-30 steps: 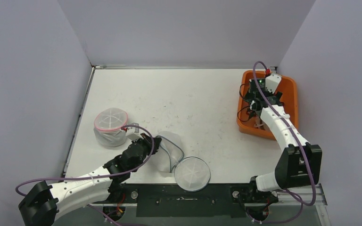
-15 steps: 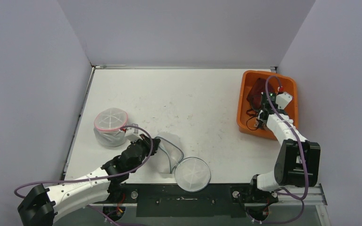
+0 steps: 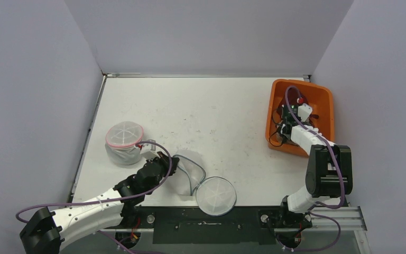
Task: Unzip the laundry bag and remove the bra
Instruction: Place the bra in the bin.
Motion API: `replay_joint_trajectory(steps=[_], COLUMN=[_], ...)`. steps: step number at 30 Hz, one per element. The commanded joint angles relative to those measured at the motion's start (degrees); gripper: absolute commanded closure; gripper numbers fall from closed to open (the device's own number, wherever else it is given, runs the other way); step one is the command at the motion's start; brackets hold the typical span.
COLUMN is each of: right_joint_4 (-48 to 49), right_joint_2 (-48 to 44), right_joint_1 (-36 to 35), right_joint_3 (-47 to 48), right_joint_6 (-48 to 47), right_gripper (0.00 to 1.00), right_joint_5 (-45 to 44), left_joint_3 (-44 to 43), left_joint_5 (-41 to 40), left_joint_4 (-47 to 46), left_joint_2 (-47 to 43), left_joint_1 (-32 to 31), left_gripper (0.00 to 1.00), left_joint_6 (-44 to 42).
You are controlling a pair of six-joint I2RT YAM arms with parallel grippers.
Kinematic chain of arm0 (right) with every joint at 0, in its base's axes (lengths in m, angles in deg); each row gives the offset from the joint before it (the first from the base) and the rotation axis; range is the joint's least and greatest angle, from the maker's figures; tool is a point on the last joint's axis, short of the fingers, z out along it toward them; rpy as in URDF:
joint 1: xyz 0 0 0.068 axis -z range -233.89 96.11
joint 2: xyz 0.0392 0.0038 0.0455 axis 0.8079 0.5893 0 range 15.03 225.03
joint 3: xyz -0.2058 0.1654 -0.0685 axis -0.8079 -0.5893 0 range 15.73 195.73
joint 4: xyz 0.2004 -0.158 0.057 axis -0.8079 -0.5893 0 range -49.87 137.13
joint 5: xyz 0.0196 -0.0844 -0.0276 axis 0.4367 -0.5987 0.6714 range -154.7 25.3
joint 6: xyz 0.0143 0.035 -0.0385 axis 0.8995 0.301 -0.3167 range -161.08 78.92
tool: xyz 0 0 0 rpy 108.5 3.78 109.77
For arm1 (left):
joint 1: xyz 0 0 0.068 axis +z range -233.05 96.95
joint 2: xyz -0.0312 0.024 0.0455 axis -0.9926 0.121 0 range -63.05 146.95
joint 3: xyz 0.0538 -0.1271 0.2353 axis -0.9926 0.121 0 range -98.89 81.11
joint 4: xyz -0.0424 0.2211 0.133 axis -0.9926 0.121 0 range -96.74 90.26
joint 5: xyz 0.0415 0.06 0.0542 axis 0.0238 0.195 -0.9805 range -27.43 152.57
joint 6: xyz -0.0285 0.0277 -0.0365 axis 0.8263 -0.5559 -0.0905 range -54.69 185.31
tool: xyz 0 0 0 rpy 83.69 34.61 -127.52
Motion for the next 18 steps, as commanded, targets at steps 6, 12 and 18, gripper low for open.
replay_joint_trajectory(steps=[6,12,18], right_joint_4=[-0.1,-5.7,-5.7], right_joint_2=[-18.7,-34.0,-41.6], right_joint_1=[-4.7,-15.9,-32.6], right_joint_3=[2.0,3.8,-5.7], right_joint_6=[1.4,1.0,3.8], right_gripper=[0.41,0.25,0.24], right_joint_5=[-1.7,0.2,6.3], left_joint_3=[-6.1,-7.4,-7.9], left_joint_5=[-1.3,-2.5,-3.5], left_joint_4=[6.5,10.1,14.8], left_joint_2=[-2.6,-4.7,-8.2], left_joint_1=[0.5,1.0,1.2], left_gripper=[1.0,1.0,1.0], left_joint_6=[-2.6,-3.1,-2.8])
